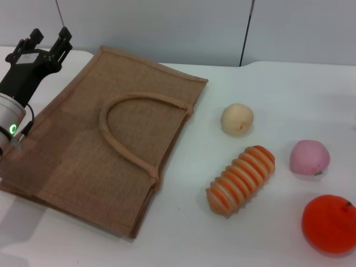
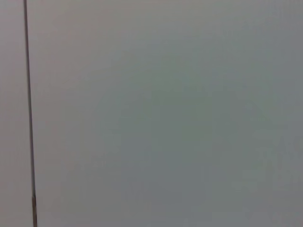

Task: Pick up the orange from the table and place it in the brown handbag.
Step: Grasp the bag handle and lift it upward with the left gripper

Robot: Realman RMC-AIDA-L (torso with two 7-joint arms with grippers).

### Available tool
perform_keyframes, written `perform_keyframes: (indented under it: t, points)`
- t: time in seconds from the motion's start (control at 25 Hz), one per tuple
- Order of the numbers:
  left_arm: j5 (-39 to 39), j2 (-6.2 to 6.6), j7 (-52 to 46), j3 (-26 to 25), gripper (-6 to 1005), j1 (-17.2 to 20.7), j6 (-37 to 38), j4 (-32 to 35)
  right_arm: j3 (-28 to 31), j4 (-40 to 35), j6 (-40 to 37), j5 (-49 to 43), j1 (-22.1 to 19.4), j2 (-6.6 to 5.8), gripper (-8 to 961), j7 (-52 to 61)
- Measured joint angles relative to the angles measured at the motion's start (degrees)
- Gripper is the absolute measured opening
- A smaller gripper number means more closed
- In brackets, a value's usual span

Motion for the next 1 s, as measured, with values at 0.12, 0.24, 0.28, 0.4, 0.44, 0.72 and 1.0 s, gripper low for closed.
perform_keyframes:
  t: [0.12,0.24,0.28,0.4,0.44,0.72,1.0]
  points:
    - [0.0,0.04,0.0,0.0,727,0.0,0.0,0.0,0.0,0.0,0.0,0.0,0.0,0.00,882,0.0]
    - [0.0,0.06,0.0,0.0,727,0.0,0.0,0.0,0.0,0.0,0.0,0.0,0.0,0.00,882,0.0]
    - [0.0,0.07,0.0,0.0,727,0.0,0.0,0.0,0.0,0.0,0.0,0.0,0.0,0.00,882,0.0]
    - [0.0,0.08,0.0,0.0,727,0.0,0.0,0.0,0.0,0.0,0.0,0.0,0.1,0.00,882,0.0]
    - [0.0,0.09,0.0,0.0,727,0.0,0.0,0.0,0.0,0.0,0.0,0.0,0.1,0.00,882,0.0]
    - [0.3,0.17,-0.9,0.4,727,0.0,0.3,0.0,0.0,0.0,0.0,0.0,0.0,0.00,882,0.0]
    - [5.2,0.70,-10.7,0.9,727,-0.9,4.0,1.5,0.0,-0.4,0.0,0.0,0.0,0.00,882,0.0]
